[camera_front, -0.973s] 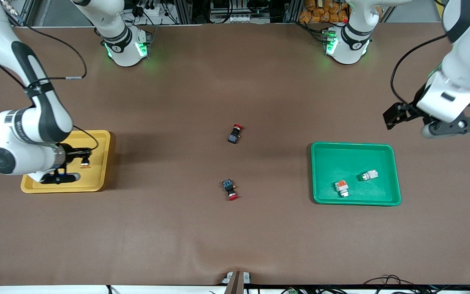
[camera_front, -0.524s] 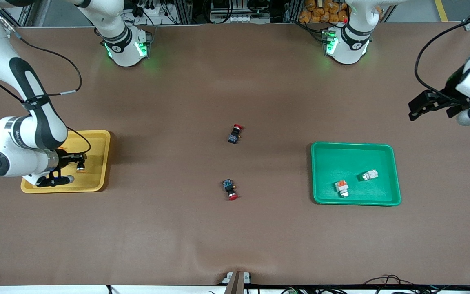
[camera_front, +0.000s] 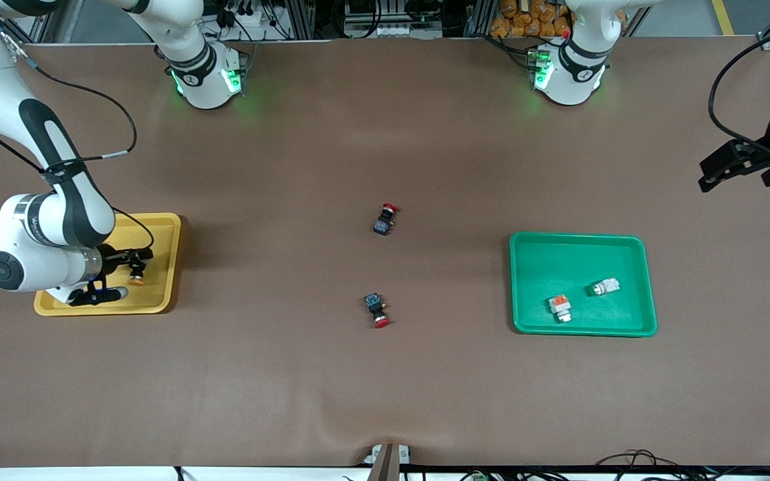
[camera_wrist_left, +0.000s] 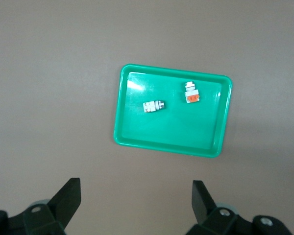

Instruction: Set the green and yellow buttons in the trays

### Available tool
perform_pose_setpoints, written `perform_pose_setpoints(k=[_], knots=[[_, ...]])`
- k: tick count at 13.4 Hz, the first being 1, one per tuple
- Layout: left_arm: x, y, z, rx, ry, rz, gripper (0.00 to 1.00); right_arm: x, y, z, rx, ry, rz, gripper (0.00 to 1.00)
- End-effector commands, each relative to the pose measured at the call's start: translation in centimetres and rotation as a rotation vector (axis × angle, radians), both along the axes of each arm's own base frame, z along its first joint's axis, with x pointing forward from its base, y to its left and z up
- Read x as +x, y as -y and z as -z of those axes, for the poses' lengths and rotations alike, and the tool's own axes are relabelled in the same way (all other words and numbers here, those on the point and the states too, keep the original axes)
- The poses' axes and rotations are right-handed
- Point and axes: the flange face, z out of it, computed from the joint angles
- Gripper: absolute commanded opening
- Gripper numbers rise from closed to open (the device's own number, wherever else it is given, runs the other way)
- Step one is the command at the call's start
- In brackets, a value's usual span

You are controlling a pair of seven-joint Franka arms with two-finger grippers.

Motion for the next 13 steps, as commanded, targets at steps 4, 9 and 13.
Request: perform_pose_setpoints(k=[4, 9, 13], knots=[[-1.1, -0.4, -1.1, -0.024, -0.008, 0.013, 1.00, 5.6, -5.5, -12.5, 0.024, -0.014, -0.078, 1.00], [-1.8, 0.3, -1.2, -0.048, -0.051, 0.035, 1.00, 8.2, -12.0, -22.8, 0.032, 0.056, -0.163, 1.00], [-3.0, -0.2, -0.8, -0.053, -0.138, 0.052, 1.00, 7.2, -16.4, -31.5, -0.022, 0.147, -0.217, 1.00]])
